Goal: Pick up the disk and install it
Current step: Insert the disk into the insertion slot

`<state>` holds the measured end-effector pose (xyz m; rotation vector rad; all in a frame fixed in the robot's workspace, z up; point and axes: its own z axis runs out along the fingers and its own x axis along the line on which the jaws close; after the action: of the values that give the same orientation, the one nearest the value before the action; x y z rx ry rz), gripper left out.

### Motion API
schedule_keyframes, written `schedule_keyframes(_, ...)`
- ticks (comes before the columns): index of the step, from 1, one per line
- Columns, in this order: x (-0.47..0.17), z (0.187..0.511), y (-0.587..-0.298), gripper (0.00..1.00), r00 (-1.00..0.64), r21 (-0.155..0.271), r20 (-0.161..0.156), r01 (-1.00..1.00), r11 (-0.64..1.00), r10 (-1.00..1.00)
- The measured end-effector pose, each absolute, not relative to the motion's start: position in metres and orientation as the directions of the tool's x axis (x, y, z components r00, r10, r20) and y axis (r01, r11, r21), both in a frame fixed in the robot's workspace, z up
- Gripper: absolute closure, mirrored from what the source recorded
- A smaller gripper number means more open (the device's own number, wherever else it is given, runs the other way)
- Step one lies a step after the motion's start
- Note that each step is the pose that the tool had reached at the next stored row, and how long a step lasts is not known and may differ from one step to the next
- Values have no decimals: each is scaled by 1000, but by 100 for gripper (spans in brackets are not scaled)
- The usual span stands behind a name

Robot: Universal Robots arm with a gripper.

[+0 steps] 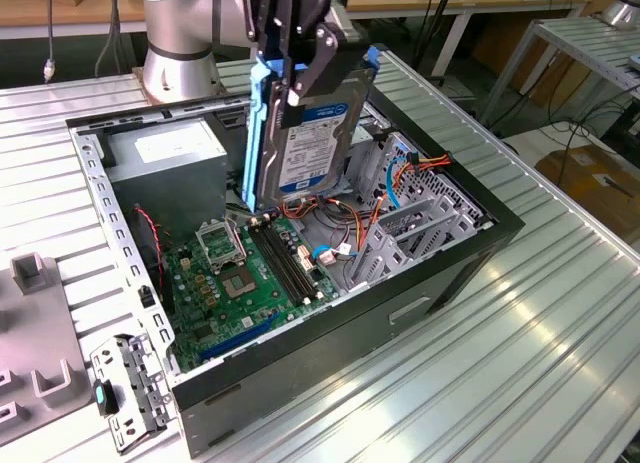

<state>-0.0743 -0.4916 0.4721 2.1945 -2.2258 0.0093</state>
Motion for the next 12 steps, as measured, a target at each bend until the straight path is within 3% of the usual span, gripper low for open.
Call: schedule_keyframes(12, -43, 470, -504, 63, -14, 8, 16, -1000, 14, -1000)
